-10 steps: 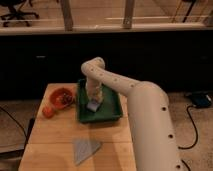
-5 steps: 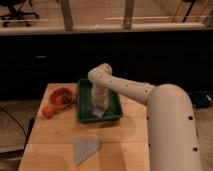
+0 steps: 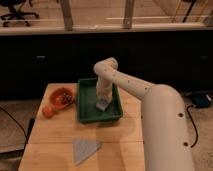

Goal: Wipe tray with sponge

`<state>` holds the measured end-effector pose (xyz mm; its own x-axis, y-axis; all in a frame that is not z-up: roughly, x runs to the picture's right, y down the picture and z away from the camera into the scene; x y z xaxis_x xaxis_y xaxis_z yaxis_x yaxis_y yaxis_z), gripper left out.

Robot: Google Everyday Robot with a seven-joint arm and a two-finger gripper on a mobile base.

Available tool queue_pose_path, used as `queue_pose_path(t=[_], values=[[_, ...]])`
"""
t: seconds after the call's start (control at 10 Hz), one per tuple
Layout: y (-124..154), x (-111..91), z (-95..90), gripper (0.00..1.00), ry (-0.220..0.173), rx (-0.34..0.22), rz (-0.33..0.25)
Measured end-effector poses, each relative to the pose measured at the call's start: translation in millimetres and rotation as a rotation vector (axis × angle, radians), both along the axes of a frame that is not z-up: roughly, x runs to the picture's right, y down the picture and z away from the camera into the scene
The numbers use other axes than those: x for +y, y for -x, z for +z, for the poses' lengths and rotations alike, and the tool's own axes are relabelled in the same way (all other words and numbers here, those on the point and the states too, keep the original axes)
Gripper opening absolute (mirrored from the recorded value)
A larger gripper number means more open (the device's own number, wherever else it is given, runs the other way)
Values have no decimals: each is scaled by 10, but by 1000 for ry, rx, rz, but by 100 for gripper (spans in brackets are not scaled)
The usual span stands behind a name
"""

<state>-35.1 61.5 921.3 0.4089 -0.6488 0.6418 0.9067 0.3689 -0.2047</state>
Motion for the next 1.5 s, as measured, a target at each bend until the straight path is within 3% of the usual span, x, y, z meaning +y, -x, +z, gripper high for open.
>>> queue_pose_path(t=[0.2, 0.5, 0.7, 1.1, 1.3, 1.5], values=[[379, 138, -73, 0, 19, -58, -48], [567, 313, -211, 0, 40, -100, -86], [466, 356, -243, 0, 42, -95, -78], [-255, 217, -173, 0, 30, -38, -31], [-372, 141, -121, 0, 29, -34, -36], [-289, 88, -85, 0, 29, -47, -58]])
